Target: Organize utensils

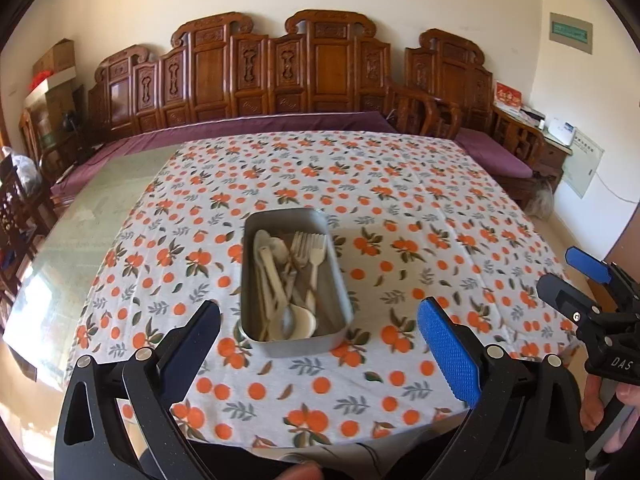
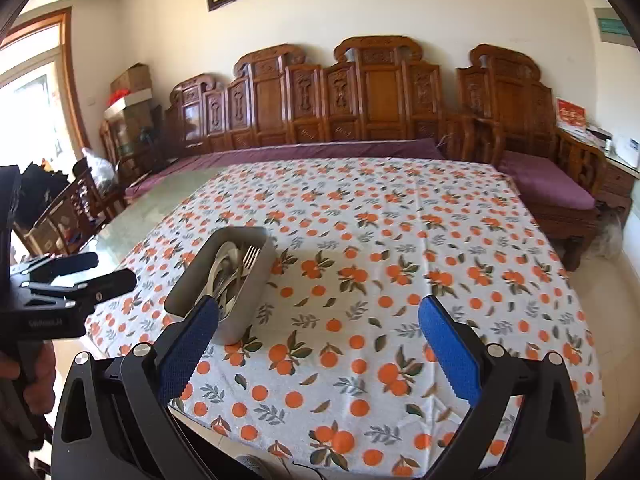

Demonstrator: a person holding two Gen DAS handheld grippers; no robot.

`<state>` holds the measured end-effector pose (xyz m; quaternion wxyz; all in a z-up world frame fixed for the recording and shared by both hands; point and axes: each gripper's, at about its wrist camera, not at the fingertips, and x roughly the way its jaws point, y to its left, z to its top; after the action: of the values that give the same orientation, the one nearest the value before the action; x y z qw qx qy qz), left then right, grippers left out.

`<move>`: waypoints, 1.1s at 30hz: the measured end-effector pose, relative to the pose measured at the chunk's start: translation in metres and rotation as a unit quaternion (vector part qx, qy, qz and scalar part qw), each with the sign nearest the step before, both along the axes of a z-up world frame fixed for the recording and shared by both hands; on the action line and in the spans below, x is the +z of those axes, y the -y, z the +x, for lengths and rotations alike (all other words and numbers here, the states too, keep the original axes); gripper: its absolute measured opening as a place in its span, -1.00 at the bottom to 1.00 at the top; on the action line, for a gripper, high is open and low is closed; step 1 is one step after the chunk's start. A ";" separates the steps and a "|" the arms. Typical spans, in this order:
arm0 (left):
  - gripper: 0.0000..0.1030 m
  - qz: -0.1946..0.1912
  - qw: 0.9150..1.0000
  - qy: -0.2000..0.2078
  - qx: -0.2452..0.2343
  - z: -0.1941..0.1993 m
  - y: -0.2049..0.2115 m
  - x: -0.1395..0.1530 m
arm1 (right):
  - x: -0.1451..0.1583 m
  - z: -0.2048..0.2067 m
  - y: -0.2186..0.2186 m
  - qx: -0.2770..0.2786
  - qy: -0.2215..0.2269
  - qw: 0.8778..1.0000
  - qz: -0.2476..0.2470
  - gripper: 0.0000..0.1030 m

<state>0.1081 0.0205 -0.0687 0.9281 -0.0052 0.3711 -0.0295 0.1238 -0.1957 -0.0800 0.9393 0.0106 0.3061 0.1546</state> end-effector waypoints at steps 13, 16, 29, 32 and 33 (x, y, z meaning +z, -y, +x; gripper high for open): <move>0.85 0.011 0.999 0.052 -0.006 -0.035 0.028 0.050 | 0.051 -0.033 0.017 -0.025 0.056 0.998 -0.001 0.95; 0.85 0.011 0.998 0.067 -0.002 -0.042 0.028 0.063 | 0.064 -0.039 0.018 -0.026 0.071 0.997 0.001 0.95; 0.85 0.016 0.992 0.125 0.006 -0.078 0.025 0.107 | 0.108 -0.069 0.019 -0.030 0.133 0.991 0.006 0.95; 0.85 0.013 0.991 0.130 0.010 -0.081 0.022 0.109 | 0.112 -0.074 0.020 -0.032 0.142 0.989 0.004 0.95; 0.85 0.011 0.991 0.130 0.011 -0.081 0.021 0.109 | 0.113 -0.075 0.020 -0.033 0.145 0.989 0.002 0.95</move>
<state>0.0271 -0.0008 0.0399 0.9688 0.0047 0.2471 -0.0158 0.0487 -0.2153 0.0332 0.9783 0.0000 0.1661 0.1236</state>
